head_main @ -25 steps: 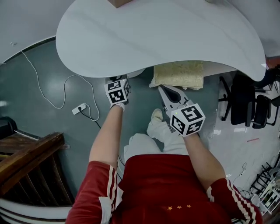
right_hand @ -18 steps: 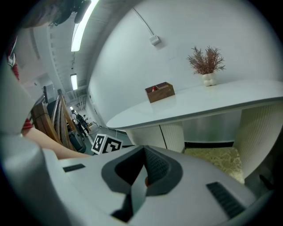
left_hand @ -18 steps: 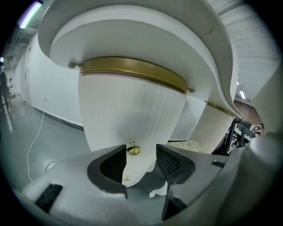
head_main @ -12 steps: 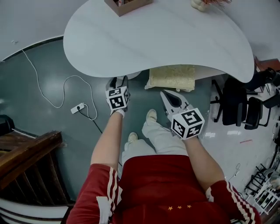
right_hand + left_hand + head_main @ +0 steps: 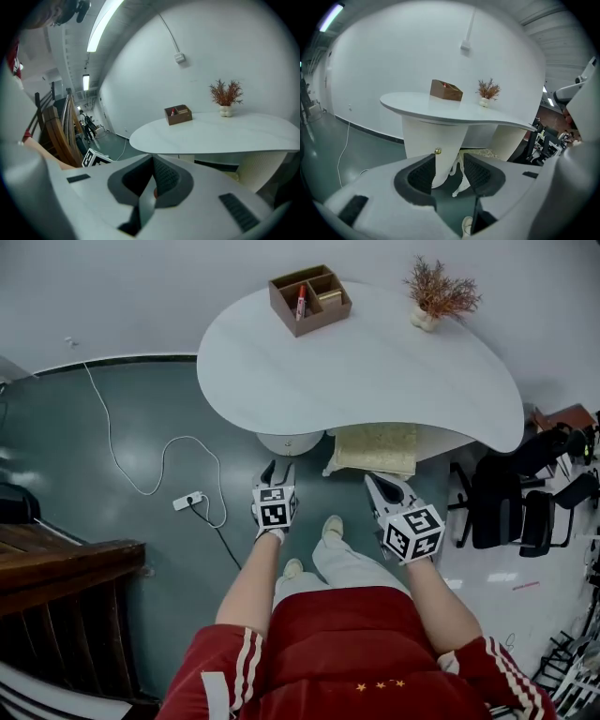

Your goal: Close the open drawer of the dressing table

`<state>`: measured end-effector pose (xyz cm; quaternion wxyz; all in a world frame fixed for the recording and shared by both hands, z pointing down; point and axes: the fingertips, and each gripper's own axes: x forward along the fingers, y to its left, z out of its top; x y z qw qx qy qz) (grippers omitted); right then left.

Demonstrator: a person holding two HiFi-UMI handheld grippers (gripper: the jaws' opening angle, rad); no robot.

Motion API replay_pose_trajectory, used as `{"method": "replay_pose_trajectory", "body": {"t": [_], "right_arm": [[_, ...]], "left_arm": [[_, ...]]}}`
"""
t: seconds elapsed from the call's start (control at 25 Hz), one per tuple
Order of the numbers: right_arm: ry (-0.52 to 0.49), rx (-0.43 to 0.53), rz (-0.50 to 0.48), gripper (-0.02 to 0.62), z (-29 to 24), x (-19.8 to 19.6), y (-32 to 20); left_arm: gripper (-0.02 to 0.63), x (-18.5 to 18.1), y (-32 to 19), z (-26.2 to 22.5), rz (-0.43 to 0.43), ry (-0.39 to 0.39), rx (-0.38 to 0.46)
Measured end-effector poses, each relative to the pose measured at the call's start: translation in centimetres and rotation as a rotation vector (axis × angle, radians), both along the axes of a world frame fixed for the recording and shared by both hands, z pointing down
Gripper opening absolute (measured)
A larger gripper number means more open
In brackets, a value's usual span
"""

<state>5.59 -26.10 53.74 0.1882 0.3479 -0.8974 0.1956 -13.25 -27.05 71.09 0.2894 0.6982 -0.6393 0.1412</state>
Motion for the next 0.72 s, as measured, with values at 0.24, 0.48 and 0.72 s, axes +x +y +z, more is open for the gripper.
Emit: {"method": "replay_pose_trajectory", "body": {"t": [0.24,0.48,0.72], "right_arm": [[0.002,0.029,-0.03,0.005,-4.3,-1.2,5.4],[-0.031,0.052,-0.039,0.006,-9.2,-1.0,9.8],[-0.062,0.128,-0.05,0.006,-13.6,-1.5,12.7]], "left_arm": [[0.181,-0.4,5.1,-6.0,0.048,0.057,0.07],[0.181,-1.0,10.5,-13.5,0.084,0.101,0.147],[0.181,-0.4,14.1,-20.4,0.178,0.066,0.259]]}}
